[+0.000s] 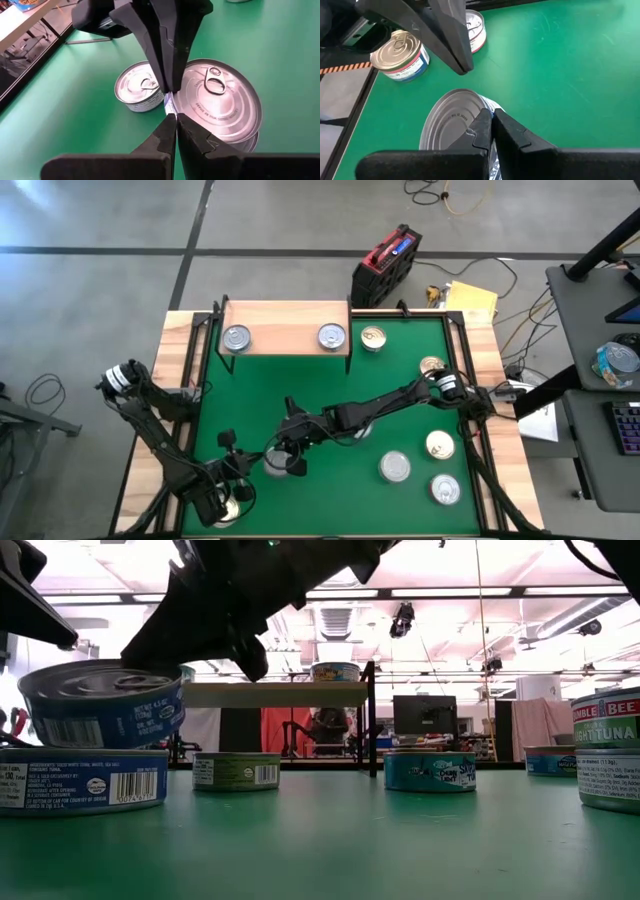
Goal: Stack canned seafood by type on shelf
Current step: Put the middle left dark blue tuna can on the shelf
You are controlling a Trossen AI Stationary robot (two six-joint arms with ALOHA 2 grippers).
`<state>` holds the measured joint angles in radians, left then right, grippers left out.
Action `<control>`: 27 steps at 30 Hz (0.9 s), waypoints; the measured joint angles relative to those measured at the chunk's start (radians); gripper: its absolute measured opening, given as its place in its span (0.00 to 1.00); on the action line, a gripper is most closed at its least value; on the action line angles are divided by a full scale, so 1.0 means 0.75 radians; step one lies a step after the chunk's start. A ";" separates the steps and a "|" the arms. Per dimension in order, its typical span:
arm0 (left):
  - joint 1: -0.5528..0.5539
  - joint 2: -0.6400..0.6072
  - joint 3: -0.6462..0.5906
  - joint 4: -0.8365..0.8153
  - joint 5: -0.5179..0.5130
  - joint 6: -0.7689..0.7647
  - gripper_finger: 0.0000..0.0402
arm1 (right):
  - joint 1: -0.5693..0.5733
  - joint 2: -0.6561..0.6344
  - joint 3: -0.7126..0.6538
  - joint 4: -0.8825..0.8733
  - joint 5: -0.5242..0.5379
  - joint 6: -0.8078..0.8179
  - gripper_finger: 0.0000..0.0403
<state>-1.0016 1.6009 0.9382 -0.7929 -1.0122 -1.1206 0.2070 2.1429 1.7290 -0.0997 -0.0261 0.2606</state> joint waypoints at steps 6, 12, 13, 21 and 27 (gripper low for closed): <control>0.000 0.000 0.000 -0.027 0.000 -0.139 0.00 | 0.017 -0.001 0.000 0.011 0.045 -0.092 0.02; -0.007 -0.006 0.000 -0.178 0.001 -0.480 0.02 | 0.039 -0.006 0.000 0.013 0.072 -0.138 0.02; -0.009 -0.008 0.000 -0.187 0.001 -0.518 0.03 | 0.041 -0.007 0.000 0.013 0.071 -0.139 0.02; -0.014 -0.017 0.000 -0.103 0.018 -0.547 0.29 | 0.044 -0.010 0.000 0.018 0.074 -0.165 0.02; -0.034 -0.014 -0.006 -0.074 0.008 -0.538 0.55 | 0.056 -0.010 0.000 0.025 0.114 -0.230 0.02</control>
<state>-1.0268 1.5902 0.9339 -0.8481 -1.0064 -1.5239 0.2488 2.1357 1.7290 -0.0811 0.0595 0.0879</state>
